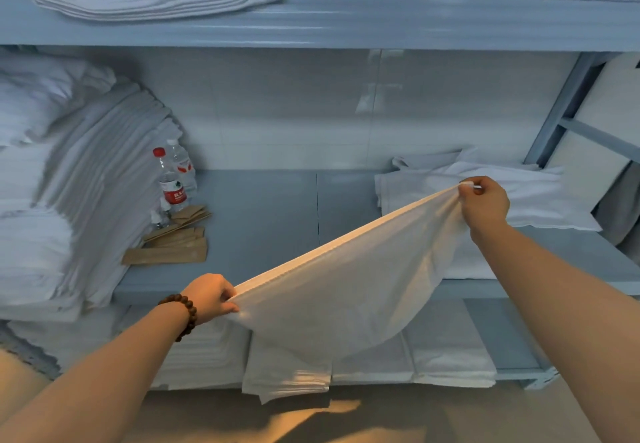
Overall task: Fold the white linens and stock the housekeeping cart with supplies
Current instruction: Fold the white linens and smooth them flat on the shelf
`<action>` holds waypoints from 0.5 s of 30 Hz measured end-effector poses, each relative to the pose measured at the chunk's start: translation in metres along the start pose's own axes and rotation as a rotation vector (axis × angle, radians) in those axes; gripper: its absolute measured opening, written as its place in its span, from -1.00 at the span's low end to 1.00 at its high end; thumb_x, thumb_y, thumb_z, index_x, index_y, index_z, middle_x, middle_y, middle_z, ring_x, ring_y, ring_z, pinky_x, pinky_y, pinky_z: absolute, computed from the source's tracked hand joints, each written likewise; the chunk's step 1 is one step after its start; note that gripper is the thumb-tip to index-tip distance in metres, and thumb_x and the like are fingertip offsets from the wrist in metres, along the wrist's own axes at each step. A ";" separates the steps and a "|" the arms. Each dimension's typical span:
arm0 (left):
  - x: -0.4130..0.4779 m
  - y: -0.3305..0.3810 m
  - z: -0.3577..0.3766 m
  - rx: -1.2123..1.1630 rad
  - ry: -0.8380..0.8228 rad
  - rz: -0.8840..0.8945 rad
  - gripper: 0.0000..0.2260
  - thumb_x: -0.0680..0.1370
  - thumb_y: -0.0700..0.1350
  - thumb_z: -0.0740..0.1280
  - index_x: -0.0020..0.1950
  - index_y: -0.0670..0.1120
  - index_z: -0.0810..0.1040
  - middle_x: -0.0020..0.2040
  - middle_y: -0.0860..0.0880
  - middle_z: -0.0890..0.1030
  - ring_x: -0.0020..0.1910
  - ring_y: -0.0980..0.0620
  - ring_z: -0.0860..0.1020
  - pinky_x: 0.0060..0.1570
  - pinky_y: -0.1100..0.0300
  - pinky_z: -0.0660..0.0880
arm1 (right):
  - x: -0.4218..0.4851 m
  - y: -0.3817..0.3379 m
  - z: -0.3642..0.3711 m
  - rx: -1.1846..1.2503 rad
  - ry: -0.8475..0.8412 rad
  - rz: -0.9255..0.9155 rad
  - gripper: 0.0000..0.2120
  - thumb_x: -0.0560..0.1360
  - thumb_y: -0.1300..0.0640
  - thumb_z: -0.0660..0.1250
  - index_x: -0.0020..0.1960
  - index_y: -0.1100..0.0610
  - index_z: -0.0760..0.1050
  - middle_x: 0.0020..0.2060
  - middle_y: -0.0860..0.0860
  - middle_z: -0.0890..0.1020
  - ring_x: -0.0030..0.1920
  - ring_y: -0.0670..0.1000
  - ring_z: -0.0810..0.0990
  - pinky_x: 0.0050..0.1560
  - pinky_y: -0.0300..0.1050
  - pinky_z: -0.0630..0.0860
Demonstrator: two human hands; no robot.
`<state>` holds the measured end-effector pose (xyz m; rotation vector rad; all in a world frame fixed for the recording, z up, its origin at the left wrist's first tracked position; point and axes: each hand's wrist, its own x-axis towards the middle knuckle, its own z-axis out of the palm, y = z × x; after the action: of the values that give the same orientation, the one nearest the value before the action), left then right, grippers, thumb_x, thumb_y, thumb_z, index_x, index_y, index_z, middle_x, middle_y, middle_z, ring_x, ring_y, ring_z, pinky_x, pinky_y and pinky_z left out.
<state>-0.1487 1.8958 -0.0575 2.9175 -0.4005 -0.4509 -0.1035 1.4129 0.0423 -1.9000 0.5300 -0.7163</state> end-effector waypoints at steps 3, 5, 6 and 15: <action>-0.007 -0.015 -0.005 -0.190 0.157 -0.030 -0.82 0.46 0.03 0.46 -0.27 -0.04 0.66 -0.31 0.08 0.63 -0.26 0.12 0.56 -0.21 0.24 0.45 | 0.005 0.012 -0.007 -0.031 0.022 0.035 -0.87 0.48 0.17 0.24 -0.05 0.12 0.55 -0.14 0.02 0.56 -0.11 0.04 0.49 -0.08 -0.11 0.41; -0.010 -0.021 -0.011 -0.301 0.266 -0.031 -0.82 0.44 0.01 0.49 -0.35 0.06 0.62 -0.35 0.14 0.61 -0.30 0.21 0.53 -0.28 0.33 0.35 | 0.008 0.019 -0.011 -0.070 0.017 0.045 -0.87 0.48 0.15 0.24 -0.05 0.09 0.55 -0.13 0.01 0.56 -0.09 0.05 0.49 -0.05 -0.07 0.42; -0.010 -0.023 -0.014 -0.362 0.315 -0.031 -0.80 0.43 -0.01 0.49 -0.38 0.07 0.60 -0.39 0.15 0.59 -0.33 0.22 0.51 -0.29 0.33 0.33 | 0.009 0.022 -0.011 -0.076 0.019 0.054 -0.87 0.49 0.15 0.24 -0.04 0.10 0.55 -0.12 0.02 0.56 -0.08 0.06 0.49 -0.04 -0.06 0.43; 0.007 -0.016 -0.034 -1.318 0.589 -0.161 -0.79 0.56 -0.09 0.35 -0.27 -0.07 0.54 -0.28 -0.07 0.52 -0.24 -0.01 0.51 -0.22 0.17 0.52 | 0.002 0.038 -0.005 -0.017 -0.114 0.262 -0.69 0.57 0.08 0.24 0.23 0.24 0.50 0.14 0.19 0.55 0.14 0.22 0.51 0.22 0.11 0.47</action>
<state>-0.1275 1.9125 -0.0308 1.6461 0.1895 0.1422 -0.1070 1.3928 0.0098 -1.8305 0.6980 -0.4314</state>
